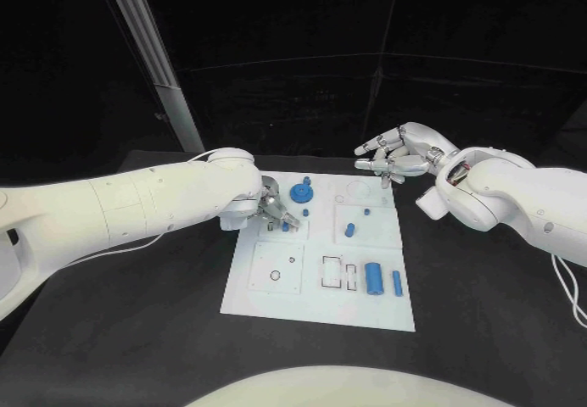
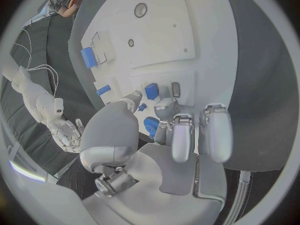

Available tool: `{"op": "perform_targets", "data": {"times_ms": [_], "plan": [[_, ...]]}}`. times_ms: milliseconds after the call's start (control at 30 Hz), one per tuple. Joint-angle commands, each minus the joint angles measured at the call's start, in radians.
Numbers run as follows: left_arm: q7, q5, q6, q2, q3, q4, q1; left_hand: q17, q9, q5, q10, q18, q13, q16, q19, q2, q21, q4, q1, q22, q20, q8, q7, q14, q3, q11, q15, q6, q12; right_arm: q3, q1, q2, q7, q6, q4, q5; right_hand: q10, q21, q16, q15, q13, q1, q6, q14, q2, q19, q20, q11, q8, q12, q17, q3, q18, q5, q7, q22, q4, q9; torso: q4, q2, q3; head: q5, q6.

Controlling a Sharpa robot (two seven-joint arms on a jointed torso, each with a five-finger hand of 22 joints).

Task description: Assemble the parts on the task board

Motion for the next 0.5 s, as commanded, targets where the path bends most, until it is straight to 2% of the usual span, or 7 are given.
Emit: {"op": "perform_targets", "data": {"times_ms": [33, 133, 200, 267, 300, 367, 500], "plan": [[0.000, -0.005, -0.021, -0.010, 0.001, 0.006, 0.001, 0.263, 0.002, -0.004, 0.005, -0.017, -0.002, 0.003, 0.018, -0.001, 0.007, 0.014, -0.002, 0.024, -0.008, 0.005, -0.001, 0.106, -0.039, -0.003, -0.005, 0.005, 0.005, 0.001, 0.002, 0.002, 0.006, 0.006, -0.001, -0.002, -0.005, -0.004, -0.006, 0.002, -0.001, -0.007, -0.008, 0.002, 0.003, 0.004, 0.000, 0.000, 0.006, -0.001, -0.003, -0.006, 0.005, -0.007, 0.000, -0.001, 0.000, 0.001, 0.0011, -0.001, 0.0003, 0.001, 0.002], [0.007, -0.006, -0.032, -0.021, 0.003, 0.016, 0.003, 0.263, 0.003, -0.005, 0.006, -0.018, -0.001, 0.003, 0.019, 0.006, 0.007, 0.019, 0.001, 0.026, -0.009, 0.006, -0.001, 0.106, -0.082, -0.004, -0.005, 0.005, 0.007, 0.001, 0.002, 0.002, 0.006, 0.006, -0.003, -0.002, -0.005, -0.004, -0.006, 0.002, -0.001, -0.007, -0.008, 0.002, 0.003, 0.004, 0.000, 0.000, 0.006, -0.001, -0.003, -0.006, 0.005, -0.007, 0.000, -0.001, 0.000, 0.001, 0.0005, 0.000, -0.0003, 0.002, 0.005], [0.013, -0.006, -0.039, -0.031, 0.009, 0.025, 0.006, 0.263, 0.004, -0.006, 0.005, -0.017, -0.002, 0.003, 0.019, 0.008, 0.006, 0.021, -0.001, 0.026, -0.010, 0.007, -0.002, 0.106, -0.107, -0.004, -0.005, 0.004, 0.007, 0.001, 0.002, 0.003, 0.006, 0.007, -0.004, -0.002, -0.005, -0.004, -0.006, 0.002, -0.001, -0.007, -0.008, 0.002, 0.003, 0.004, 0.000, 0.000, 0.006, -0.001, -0.003, -0.006, 0.005, -0.007, 0.000, -0.001, 0.000, 0.001, 0.0002, 0.000, -0.0003, 0.003, 0.006], [0.019, -0.006, -0.042, -0.039, 0.028, 0.033, 0.009, 0.263, 0.005, -0.006, 0.003, -0.016, -0.006, 0.003, 0.017, 0.015, 0.003, 0.021, 0.002, 0.022, -0.011, 0.006, -0.002, 0.106, -0.133, -0.004, -0.005, 0.001, 0.005, 0.001, 0.002, 0.003, 0.007, 0.007, -0.006, -0.002, -0.005, -0.004, -0.006, 0.002, -0.001, -0.007, -0.008, 0.002, 0.003, 0.004, 0.000, 0.000, 0.006, -0.001, -0.003, -0.006, 0.005, -0.007, 0.000, -0.001, 0.000, 0.001, 0.0000, 0.000, -0.0004, 0.003, 0.006], [0.025, -0.006, -0.039, -0.046, 0.044, 0.038, 0.011, 0.263, 0.004, -0.006, -0.003, -0.015, -0.012, 0.003, 0.015, 0.023, -0.001, 0.020, 0.012, 0.017, -0.010, 0.003, 0.000, 0.106, -0.153, -0.002, -0.004, -0.005, 0.000, 0.001, 0.002, 0.003, 0.007, 0.008, -0.007, -0.002, -0.005, -0.004, -0.006, 0.002, -0.001, -0.007, -0.008, 0.002, 0.003, 0.004, 0.000, 0.000, 0.006, -0.001, -0.003, -0.006, 0.005, -0.007, 0.000, -0.001, 0.000, 0.001, -0.0005, 0.000, -0.0001, 0.002, 0.006], [0.034, -0.005, -0.033, -0.053, 0.061, 0.042, 0.017, 0.263, 0.002, -0.006, -0.009, -0.013, -0.020, 0.003, 0.012, 0.031, -0.008, 0.019, 0.025, 0.007, -0.009, -0.004, 0.004, 0.106, -0.166, 0.000, -0.002, -0.015, -0.006, 0.001, 0.002, 0.003, 0.007, 0.008, -0.009, -0.002, -0.006, -0.005, -0.006, 0.002, -0.001, -0.007, -0.008, 0.002, 0.003, 0.004, 0.000, 0.000, 0.006, 0.000, -0.002, -0.006, 0.005, -0.008, 0.000, -0.002, 0.001, 0.001, -0.0010, 0.000, -0.0001, 0.002, 0.008], [0.042, -0.005, 0.007, -0.064, 0.084, 0.033, 0.039, 0.263, -0.016, -0.006, -0.030, -0.006, -0.047, 0.003, -0.001, 0.046, -0.033, 0.016, 0.062, -0.026, -0.003, -0.039, 0.020, 0.106, -0.191, 0.014, 0.007, -0.057, -0.027, 0.001, 0.002, 0.004, 0.007, 0.009, -0.012, -0.002, -0.006, -0.005, -0.006, 0.002, -0.001, -0.007, -0.008, 0.002, 0.003, 0.003, 0.000, 0.000, 0.006, 0.000, -0.001, -0.007, 0.005, -0.008, 0.001, -0.002, 0.001, 0.001, -0.0003, 0.000, 0.0006, 0.002, 0.009]]}}
